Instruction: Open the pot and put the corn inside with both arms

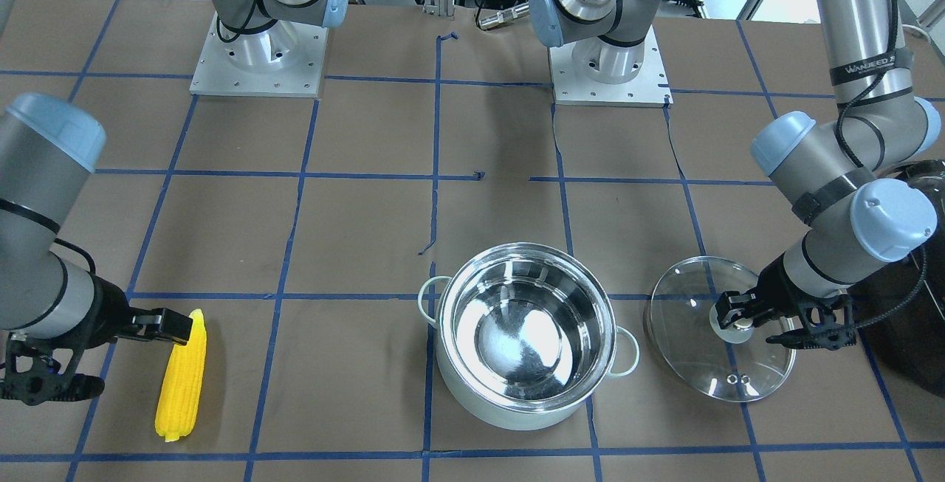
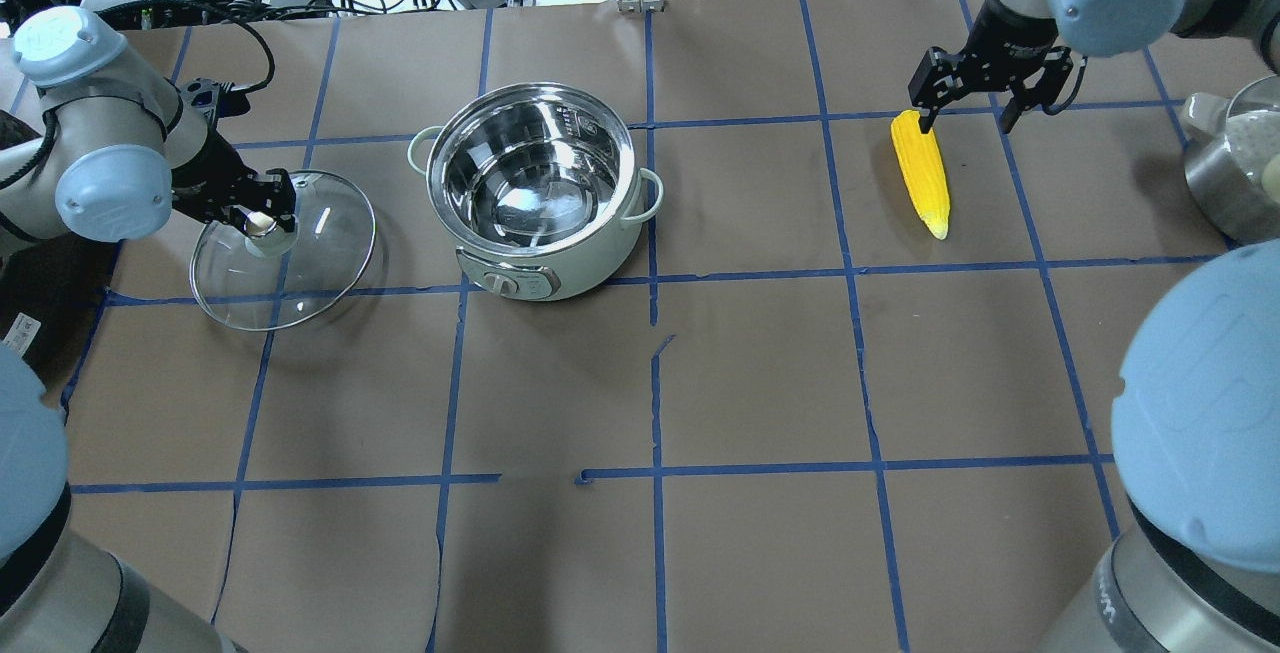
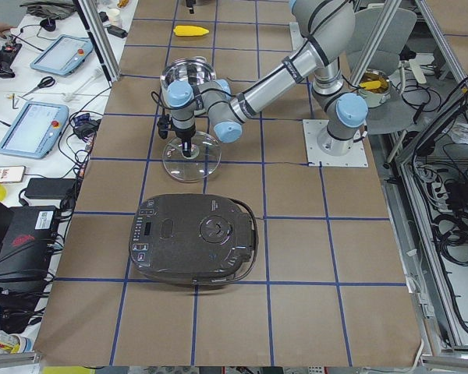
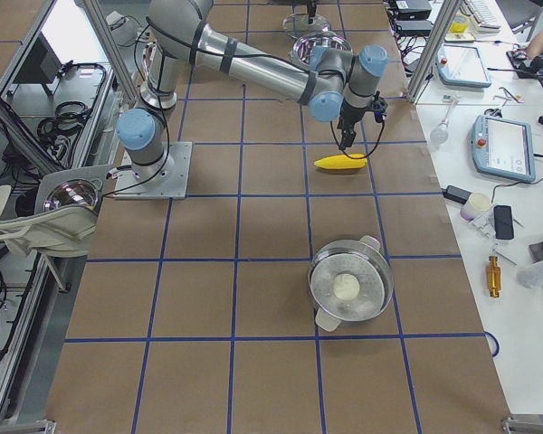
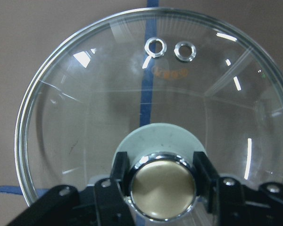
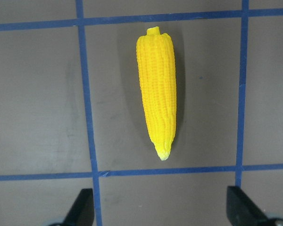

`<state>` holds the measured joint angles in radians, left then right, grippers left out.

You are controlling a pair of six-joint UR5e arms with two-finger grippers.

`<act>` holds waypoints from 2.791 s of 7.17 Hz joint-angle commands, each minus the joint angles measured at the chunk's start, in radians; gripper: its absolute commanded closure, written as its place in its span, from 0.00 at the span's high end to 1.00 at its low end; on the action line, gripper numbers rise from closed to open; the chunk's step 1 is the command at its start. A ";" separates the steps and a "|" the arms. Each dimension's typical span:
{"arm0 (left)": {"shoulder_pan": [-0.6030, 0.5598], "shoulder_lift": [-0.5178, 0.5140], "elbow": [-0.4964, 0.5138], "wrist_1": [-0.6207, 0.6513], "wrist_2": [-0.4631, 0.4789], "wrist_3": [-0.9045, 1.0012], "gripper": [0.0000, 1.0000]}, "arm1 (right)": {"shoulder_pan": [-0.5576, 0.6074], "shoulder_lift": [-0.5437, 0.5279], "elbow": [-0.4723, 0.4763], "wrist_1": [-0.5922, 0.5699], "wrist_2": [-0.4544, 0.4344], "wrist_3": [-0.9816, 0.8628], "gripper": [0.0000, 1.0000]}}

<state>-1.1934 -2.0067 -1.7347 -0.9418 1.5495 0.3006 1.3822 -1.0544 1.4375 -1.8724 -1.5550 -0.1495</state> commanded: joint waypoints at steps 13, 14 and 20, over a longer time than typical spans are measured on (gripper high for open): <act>-0.393 0.442 0.241 -0.652 0.029 -0.325 1.00 | 0.375 0.004 -0.246 0.117 -0.028 0.354 0.00; -0.394 0.444 0.238 -0.652 0.030 -0.324 1.00 | 0.477 -0.005 -0.253 0.116 -0.025 0.437 0.00; -0.387 0.451 0.225 -0.652 0.035 -0.319 1.00 | 0.683 0.113 -0.241 -0.088 0.081 0.665 0.33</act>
<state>-1.5810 -1.5557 -1.5090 -1.5938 1.5844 -0.0190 2.0539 -0.9554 1.1928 -1.9380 -1.4812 0.5134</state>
